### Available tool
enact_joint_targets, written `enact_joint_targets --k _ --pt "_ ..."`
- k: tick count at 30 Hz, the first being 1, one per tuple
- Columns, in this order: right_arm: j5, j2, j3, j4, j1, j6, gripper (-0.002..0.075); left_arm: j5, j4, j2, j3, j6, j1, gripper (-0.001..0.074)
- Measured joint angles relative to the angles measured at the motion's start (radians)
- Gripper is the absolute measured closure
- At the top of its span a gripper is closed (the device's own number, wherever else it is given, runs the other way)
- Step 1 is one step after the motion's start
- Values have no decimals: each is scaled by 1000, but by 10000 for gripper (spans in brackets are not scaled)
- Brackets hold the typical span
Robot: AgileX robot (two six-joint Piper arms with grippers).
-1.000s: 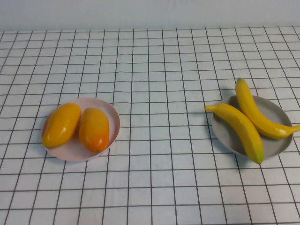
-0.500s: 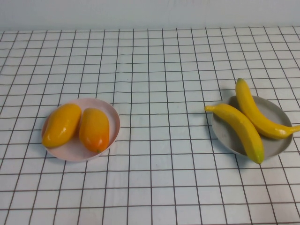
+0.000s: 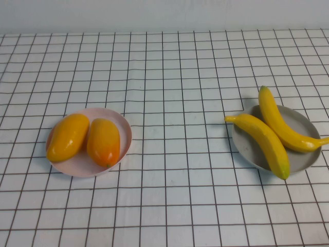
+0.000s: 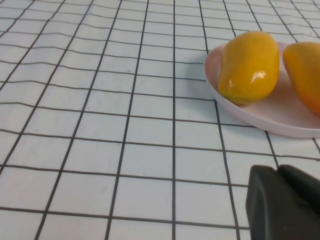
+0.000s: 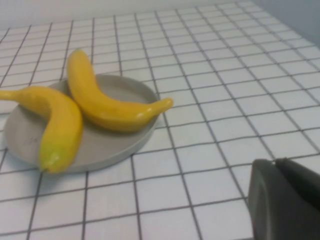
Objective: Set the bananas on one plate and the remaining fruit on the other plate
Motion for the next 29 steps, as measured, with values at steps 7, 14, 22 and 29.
enact_joint_targets --k 7,14,22,29 --pt "41 0 1 22 77 4 741 0 0 0 0 0 0 738" --pt "43 0 1 22 77 4 741 0 0 0 0 0 0 738" --pt "47 0 1 25 77 4 741 0 0 0 0 0 0 738" --pt "47 0 1 27 77 4 741 0 0 0 0 0 0 738"
